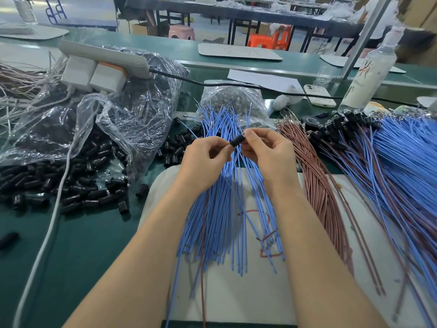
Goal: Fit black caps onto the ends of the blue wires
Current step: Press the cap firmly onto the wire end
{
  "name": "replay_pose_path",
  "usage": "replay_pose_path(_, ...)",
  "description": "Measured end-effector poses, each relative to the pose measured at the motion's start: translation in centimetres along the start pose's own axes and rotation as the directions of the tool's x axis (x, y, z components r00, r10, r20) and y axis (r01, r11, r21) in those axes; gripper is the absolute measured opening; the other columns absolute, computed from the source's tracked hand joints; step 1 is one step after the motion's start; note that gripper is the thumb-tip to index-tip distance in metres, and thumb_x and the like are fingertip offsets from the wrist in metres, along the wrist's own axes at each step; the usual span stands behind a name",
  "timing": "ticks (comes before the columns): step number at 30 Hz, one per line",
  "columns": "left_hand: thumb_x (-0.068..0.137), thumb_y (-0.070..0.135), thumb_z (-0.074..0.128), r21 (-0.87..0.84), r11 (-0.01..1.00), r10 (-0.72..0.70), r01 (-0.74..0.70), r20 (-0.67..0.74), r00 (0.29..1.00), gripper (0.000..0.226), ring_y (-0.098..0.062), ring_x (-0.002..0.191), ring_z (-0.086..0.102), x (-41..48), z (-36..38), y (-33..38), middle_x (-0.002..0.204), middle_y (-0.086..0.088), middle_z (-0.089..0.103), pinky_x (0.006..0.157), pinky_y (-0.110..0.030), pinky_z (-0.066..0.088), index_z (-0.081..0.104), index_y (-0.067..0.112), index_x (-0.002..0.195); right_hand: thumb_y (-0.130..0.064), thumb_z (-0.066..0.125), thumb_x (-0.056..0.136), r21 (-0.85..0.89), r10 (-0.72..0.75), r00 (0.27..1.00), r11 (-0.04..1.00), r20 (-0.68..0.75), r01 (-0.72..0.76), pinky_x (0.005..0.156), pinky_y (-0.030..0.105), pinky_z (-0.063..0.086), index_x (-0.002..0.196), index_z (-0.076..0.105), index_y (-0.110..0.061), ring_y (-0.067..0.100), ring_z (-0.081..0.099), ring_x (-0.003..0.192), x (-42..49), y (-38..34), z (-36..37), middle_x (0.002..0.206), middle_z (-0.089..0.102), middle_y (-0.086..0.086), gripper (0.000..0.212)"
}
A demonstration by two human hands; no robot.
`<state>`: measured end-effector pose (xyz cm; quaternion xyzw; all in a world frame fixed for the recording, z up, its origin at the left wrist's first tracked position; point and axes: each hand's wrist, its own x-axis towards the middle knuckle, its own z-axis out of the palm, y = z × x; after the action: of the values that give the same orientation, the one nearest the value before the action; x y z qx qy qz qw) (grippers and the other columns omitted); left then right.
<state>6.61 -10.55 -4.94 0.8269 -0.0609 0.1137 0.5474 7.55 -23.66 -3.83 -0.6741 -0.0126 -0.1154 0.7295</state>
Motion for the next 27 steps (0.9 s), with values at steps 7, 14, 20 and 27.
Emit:
replay_pose_path(7,0.094,0.019,0.056,-0.023,1.0,-0.007,0.007,-0.003,1.0,0.017,-0.001,0.04,0.037,-0.01,0.27,-0.01,0.058,0.015,0.06,0.044,-0.011,0.028,0.069,0.017,0.082,-0.005,0.058,0.093,0.086,0.037,0.999,0.996,-0.019,-0.036,0.061,0.018,0.053,0.082,0.063,-0.01,0.008,0.067,0.065,0.1,0.12,0.24,0.07,0.068,0.0,0.013)
replay_pose_path(14,0.093,0.017,0.056,-0.043,0.999,-0.011,0.011,0.006,1.0,0.017,0.0,0.039,0.036,0.01,0.1,0.06,0.06,0.013,0.063,0.042,-0.012,0.027,0.069,0.016,0.083,-0.006,0.057,0.092,0.036,0.02,1.0,0.999,0.014,-0.02,0.06,0.017,0.051,0.086,0.06,-0.014,0.005,0.063,0.061,0.11,-0.03,0.18,0.074,0.065,0.001,0.01)
replay_pose_path(20,0.092,0.017,0.058,-0.05,0.998,-0.03,0.03,0.004,1.0,0.014,0.002,0.047,0.043,0.02,0.06,0.02,0.071,0.007,0.069,0.05,-0.014,0.033,0.07,0.016,0.086,-0.005,0.058,0.091,-0.077,-0.041,0.999,0.996,0.025,0.043,0.062,0.017,0.052,0.088,0.062,-0.013,0.004,0.062,0.061,0.16,0.03,-0.11,0.074,0.065,-0.001,0.01)
replay_pose_path(27,0.091,0.016,0.06,-0.022,1.0,-0.008,0.008,-0.001,1.0,0.009,0.008,0.047,0.047,0.01,0.07,-0.1,0.07,0.01,0.069,0.05,-0.007,0.031,0.066,0.015,0.085,-0.005,0.059,0.092,-0.104,-0.037,0.999,0.994,0.022,0.039,0.069,0.019,0.056,0.084,0.065,-0.018,0.001,0.063,0.066,0.18,0.28,-0.21,0.074,0.066,-0.005,0.016)
